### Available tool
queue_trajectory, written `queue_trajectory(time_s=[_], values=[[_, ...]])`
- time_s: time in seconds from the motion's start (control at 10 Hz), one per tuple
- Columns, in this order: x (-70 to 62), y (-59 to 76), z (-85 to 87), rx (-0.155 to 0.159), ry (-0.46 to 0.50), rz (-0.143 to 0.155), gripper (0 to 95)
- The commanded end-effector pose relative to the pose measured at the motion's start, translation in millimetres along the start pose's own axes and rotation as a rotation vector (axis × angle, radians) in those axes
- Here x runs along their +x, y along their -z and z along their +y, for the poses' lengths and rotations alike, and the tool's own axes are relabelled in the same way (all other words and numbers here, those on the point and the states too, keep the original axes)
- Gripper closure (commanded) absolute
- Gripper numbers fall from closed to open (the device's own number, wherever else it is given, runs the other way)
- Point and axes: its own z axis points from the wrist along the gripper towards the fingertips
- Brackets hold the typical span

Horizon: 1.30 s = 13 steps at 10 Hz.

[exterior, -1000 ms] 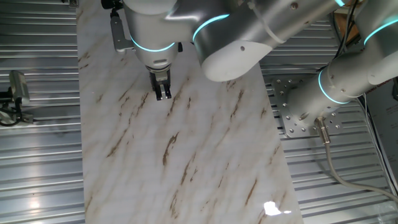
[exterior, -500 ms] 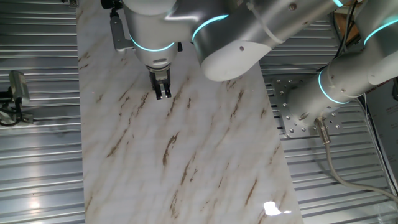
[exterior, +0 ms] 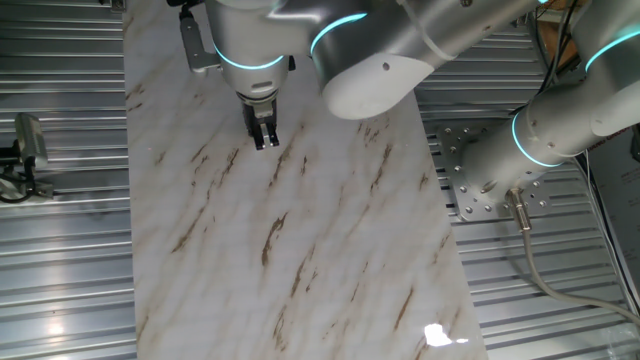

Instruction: Approach and touch the side of the small block

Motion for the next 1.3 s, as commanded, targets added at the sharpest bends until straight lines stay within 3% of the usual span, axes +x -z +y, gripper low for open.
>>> queue_trajectory(time_s=[0.1, 0.4, 0.6, 0.7, 0.8, 0.9, 1.0, 1.1, 1.2, 1.3], values=[[-2.1, -0.1, -0.2, 0.001, 0.004, 0.003, 95.0], [-8.1, -0.4, 3.6, -0.006, 0.001, 0.001, 95.0], [-27.3, -3.8, 16.1, -0.002, -0.017, 0.002, 95.0], [-32.8, -2.8, 19.1, -0.004, -0.027, 0.093, 95.0], [-38.7, 4.0, 21.6, 0.007, -0.001, 0.205, 95.0], [-44.6, 11.0, 21.9, 0.003, 0.015, 0.206, 95.0], [-53.7, 16.7, 21.8, -0.021, 0.027, 0.177, 95.0], [-56.4, 17.8, 22.2, -0.022, 0.03, 0.174, 95.0], [-65.5, 18.9, 25.5, -0.026, 0.037, 0.12, 95.0], [-70.9, 18.9, 28.3, -0.018, 0.047, 0.092, 95.0]])
